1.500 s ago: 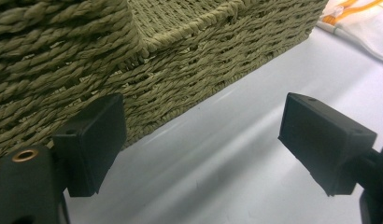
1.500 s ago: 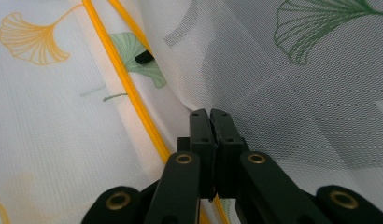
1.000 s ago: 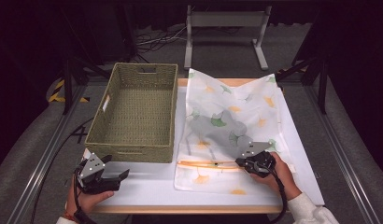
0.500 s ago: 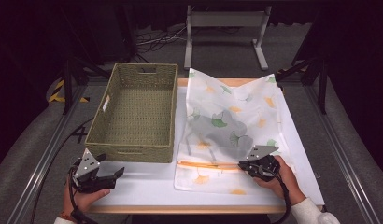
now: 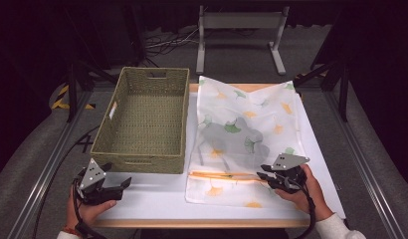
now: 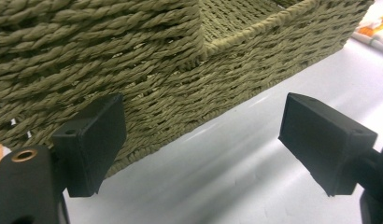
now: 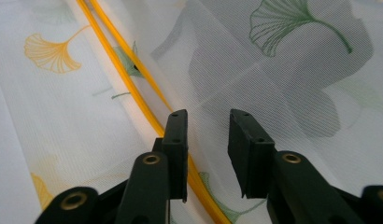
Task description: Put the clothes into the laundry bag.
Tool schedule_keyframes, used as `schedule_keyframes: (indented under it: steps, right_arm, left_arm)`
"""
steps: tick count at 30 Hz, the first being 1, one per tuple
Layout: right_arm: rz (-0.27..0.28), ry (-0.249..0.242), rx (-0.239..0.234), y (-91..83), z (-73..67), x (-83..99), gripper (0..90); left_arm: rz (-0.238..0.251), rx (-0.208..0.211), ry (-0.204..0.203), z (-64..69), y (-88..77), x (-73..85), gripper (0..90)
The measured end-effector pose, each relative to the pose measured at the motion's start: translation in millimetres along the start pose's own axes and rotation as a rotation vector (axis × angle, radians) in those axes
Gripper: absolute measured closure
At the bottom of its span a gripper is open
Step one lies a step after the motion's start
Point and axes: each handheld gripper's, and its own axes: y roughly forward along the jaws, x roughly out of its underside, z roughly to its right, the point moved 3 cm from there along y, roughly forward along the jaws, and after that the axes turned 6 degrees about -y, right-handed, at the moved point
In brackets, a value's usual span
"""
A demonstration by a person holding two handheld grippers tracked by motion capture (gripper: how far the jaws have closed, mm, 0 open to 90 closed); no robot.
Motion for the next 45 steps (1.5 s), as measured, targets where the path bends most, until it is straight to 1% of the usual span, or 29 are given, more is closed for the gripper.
schedule_keyframes:
  steps: [1, 2, 5, 8, 9, 10, 11, 12, 13, 16, 17, 18, 19, 23, 26, 29, 30, 32, 33, 34, 37, 39, 41, 45]
  right_arm:
    - [0.024, -0.008, 0.013, -3.0, -0.1, -1.1, 64.5]
    - [0.033, -0.01, 0.019, -4.5, 0.3, -1.5, 62.2]
    - [0.053, -0.022, 0.063, -10.2, 3.4, -1.5, 59.2]
    - [0.08, -0.006, 0.082, -17.3, 8.0, -0.8, 57.9]
    - [0.088, -0.005, 0.09, -20.1, 9.8, -0.4, 56.0]
    - [0.088, -0.004, 0.104, -21.9, 11.1, 0.2, 54.8]
    - [0.088, -0.004, 0.104, -21.9, 11.1, 0.2, 54.8]
    - [0.092, -0.007, 0.124, -23.7, 12.5, 1.0, 54.6]
    - [0.099, -0.017, 0.143, -26.3, 14.9, 2.5, 53.3]
    - [0.113, 0.002, 0.18, -31.7, 20.7, 6.6, 47.9]
    - [0.113, -0.002, 0.202, -33.6, 23.3, 8.5, 44.7]
    - [0.113, -0.002, 0.202, -33.6, 23.3, 8.5, 44.7]
    - [0.112, 0.001, 0.228, -34.9, 25.6, 10.4, 42.4]
    - [0.116, 0.045, 0.283, -39.9, 35.8, 22.6, 32.1]
    - [0.125, 0.096, 0.31, -42.3, 42.9, 33.8, 26.4]
    - [0.132, 0.134, 0.326, -42.9, 47.3, 44.2, 23.8]
    - [0.129, 0.141, 0.331, -43.2, 48.1, 47.0, 23.1]
    - [0.132, 0.15, 0.336, -44.1, 48.7, 49.5, 22.7]
    - [0.143, 0.172, 0.337, -45.5, 49.4, 52.7, 21.9]
    - [0.143, 0.184, 0.337, -46.0, 49.2, 55.5, 21.3]
    - [0.146, 0.198, 0.339, -45.7, 48.0, 60.3, 20.8]
    - [0.151, 0.203, 0.338, -45.0, 47.5, 61.4, 20.8]
    - [0.143, 0.206, 0.341, -43.5, 46.8, 63.0, 20.3]
    - [0.142, 0.209, 0.333, -41.6, 44.9, 63.3, 19.4]
  left_arm:
    - [-0.002, -0.002, 0.002, -0.1, 0.0, 0.1, 15.2]
    - [0.001, -0.001, -0.001, -0.2, 0.0, 0.3, 15.2]
    - [0.0, -0.002, -0.004, -1.5, -0.3, 0.9, 15.1]
    - [0.001, 0.0, -0.005, -2.4, -0.4, 1.1, 15.1]
    - [0.003, 0.001, -0.008, -2.7, -0.8, 1.1, 15.1]
    - [0.004, 0.002, -0.009, -3.2, -0.8, 1.2, 15.1]
    - [0.004, 0.002, -0.009, -3.2, -0.8, 1.2, 15.1]
    - [0.002, 0.002, -0.012, -3.7, -1.2, 1.4, 15.1]
    - [0.004, -0.001, -0.006, -4.3, -1.5, 1.2, 15.1]
    - [0.021, -0.016, -0.012, -6.5, -5.5, 0.0, 15.1]
    - [0.022, -0.019, -0.013, -7.4, -5.8, 0.0, 15.1]
    - [0.022, -0.019, -0.013, -7.4, -5.8, 0.0, 15.1]
    - [0.024, -0.018, -0.018, -8.2, -6.0, 0.6, 15.1]
    - [0.032, -0.019, -0.025, -10.4, -7.8, 1.5, 14.4]
    - [0.038, -0.026, -0.029, -11.9, -9.9, 2.5, 14.1]
    - [0.039, -0.035, -0.035, -13.5, -12.0, 3.8, 14.1]
    - [0.037, -0.033, -0.042, -13.4, -12.5, 4.3, 14.0]
    - [0.038, -0.032, -0.042, -13.4, -12.6, 4.3, 14.0]
    - [0.041, -0.033, -0.04, -13.3, -12.1, 3.9, 14.0]
    - [0.039, -0.033, -0.039, -13.1, -11.8, 3.9, 13.9]
    - [0.032, -0.03, -0.029, -12.7, -10.8, 5.3, 13.7]
    - [0.029, -0.027, -0.03, -13.2, -10.9, 6.5, 13.7]
    - [0.032, -0.015, -0.048, -14.5, -11.3, 8.1, 13.7]
    - [0.027, -0.009, -0.04, -12.9, -9.3, 7.9, 13.2]
